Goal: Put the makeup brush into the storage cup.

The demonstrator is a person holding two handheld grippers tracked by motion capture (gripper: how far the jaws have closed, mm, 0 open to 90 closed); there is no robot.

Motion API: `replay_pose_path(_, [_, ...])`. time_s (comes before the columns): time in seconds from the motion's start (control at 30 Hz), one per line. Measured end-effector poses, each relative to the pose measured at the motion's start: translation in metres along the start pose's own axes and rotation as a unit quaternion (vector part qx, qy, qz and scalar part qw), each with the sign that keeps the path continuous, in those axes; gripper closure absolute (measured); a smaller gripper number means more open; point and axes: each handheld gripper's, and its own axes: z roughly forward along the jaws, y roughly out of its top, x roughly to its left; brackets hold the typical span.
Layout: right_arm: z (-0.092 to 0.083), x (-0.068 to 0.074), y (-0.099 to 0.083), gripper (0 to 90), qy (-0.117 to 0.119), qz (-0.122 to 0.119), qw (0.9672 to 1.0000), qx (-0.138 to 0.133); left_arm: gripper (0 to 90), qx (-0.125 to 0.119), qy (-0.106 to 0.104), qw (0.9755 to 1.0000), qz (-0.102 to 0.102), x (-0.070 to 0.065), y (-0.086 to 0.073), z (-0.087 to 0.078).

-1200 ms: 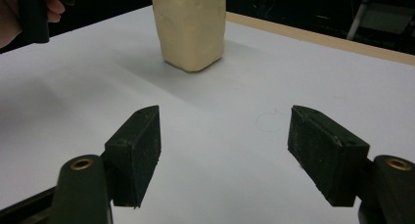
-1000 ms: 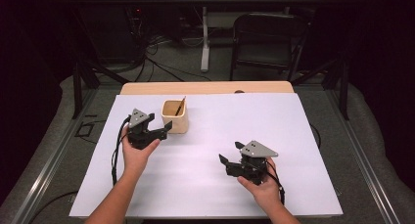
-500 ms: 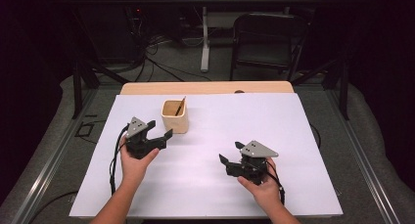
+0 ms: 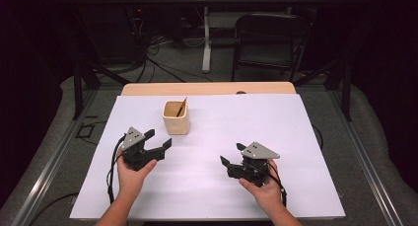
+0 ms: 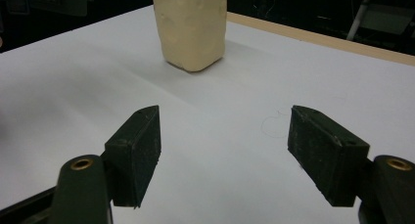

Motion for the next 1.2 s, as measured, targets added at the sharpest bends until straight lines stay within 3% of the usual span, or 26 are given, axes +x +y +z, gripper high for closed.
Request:
replay_pose_path(0.33, [0.000, 0.000, 0.000, 28.0, 0.000, 0.000, 1.0000, 0.000, 22.8, 0.011, -0.006, 0.9999, 0.010, -0.006, -0.011, -0.005])
replay_pose_path(0.77, [-0.001, 0.000, 0.000, 27.9, 0.000, -0.001, 1.0000, 0.001, 23.4, 0.013, -0.013, 0.9998, 0.008, -0.013, -0.022, -0.015])
replay_pose_path(1.2, [0.000, 0.003, -0.001, 27.9, 0.000, -0.011, 0.9999, 0.004, 24.2, 0.018, -0.018, 0.9993, 0.030, -0.018, -0.028, -0.012])
